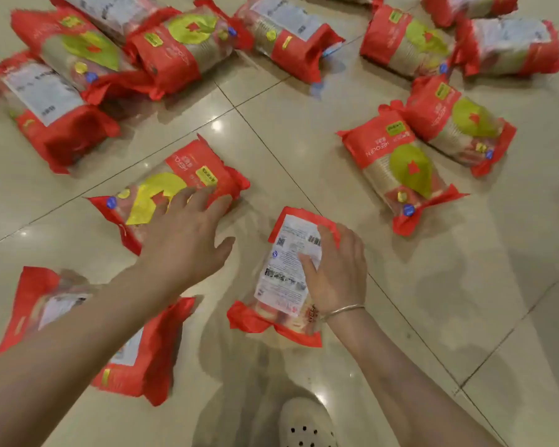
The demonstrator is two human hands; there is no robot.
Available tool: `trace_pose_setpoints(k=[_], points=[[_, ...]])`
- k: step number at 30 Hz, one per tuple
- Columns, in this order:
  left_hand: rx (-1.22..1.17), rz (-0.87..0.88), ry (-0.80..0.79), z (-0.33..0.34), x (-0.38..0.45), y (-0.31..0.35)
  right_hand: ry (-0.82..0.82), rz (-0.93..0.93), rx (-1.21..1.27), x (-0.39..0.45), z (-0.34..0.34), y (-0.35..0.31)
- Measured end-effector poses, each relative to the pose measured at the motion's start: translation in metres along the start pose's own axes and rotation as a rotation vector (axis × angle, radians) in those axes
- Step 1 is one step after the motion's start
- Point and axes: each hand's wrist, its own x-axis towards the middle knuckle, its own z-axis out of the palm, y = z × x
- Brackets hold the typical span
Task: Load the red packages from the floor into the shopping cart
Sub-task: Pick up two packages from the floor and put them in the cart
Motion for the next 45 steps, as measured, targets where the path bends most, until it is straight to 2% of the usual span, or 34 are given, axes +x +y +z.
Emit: trace_pose_setpoints(k=[4, 8, 10, 12, 14, 17, 19, 23, 25, 27, 29, 31, 32, 33, 35, 36, 41, 45], points=[[0.078, 0.016, -0.053, 0.038, 0.021, -0.001, -0.120, 0.305, 0.096, 0.011, 0.050, 0.017], [0.037, -0.002, -0.069, 0.049, 0.016, -0.009, -0.126, 0.740, 0.688, 0.022, 0.081, 0.032], [0.006, -0.028, -0.080, 0.047, 0.009, -0.013, -0.150, 0.805, 0.969, 0.024, 0.095, 0.042], [-0.048, -0.052, -0.075, 0.048, 0.001, -0.023, -0.149, 0.826, 1.117, 0.025, 0.107, 0.043], [-0.128, -0.110, -0.057, 0.048, -0.007, -0.036, -0.121, 0.759, 1.032, 0.027, 0.091, 0.020], [-0.224, -0.255, 0.003, 0.049, -0.021, -0.060, -0.059, 0.499, 0.737, 0.030, 0.062, -0.025], [-0.284, -0.336, 0.052, 0.046, -0.033, -0.076, -0.071, 0.318, 0.638, 0.032, 0.044, -0.059], [-0.420, -0.520, 0.201, 0.047, -0.071, -0.112, -0.248, 0.054, 0.580, 0.036, 0.019, -0.129], [-0.488, -0.672, 0.300, 0.059, -0.095, -0.131, -0.359, -0.034, 0.536, 0.041, 0.021, -0.160], [-0.605, -0.931, 0.415, 0.072, -0.122, -0.142, -0.453, -0.089, 0.490, 0.043, 0.030, -0.190], [-0.820, -1.317, 0.475, 0.092, -0.145, -0.146, -0.549, -0.122, 0.449, 0.043, 0.043, -0.213], [-1.170, -1.721, 0.430, 0.123, -0.162, -0.150, -0.639, -0.152, 0.417, 0.038, 0.055, -0.229], [-1.400, -1.870, 0.431, 0.139, -0.170, -0.151, -0.666, -0.165, 0.405, 0.036, 0.061, -0.234], [-1.641, -1.937, 0.466, 0.152, -0.176, -0.153, -0.681, -0.173, 0.394, 0.034, 0.065, -0.238], [-1.966, -1.900, 0.552, 0.169, -0.182, -0.156, -0.710, -0.186, 0.369, 0.030, 0.074, -0.244], [-2.014, -1.871, 0.541, 0.176, -0.183, -0.157, -0.726, -0.187, 0.361, 0.029, 0.077, -0.245], [-1.996, -1.756, 0.500, 0.181, -0.176, -0.160, -0.785, -0.155, 0.394, 0.026, 0.081, -0.245], [-1.942, -1.579, 0.452, 0.172, -0.174, -0.165, -0.815, -0.148, 0.399, 0.028, 0.080, -0.243]])
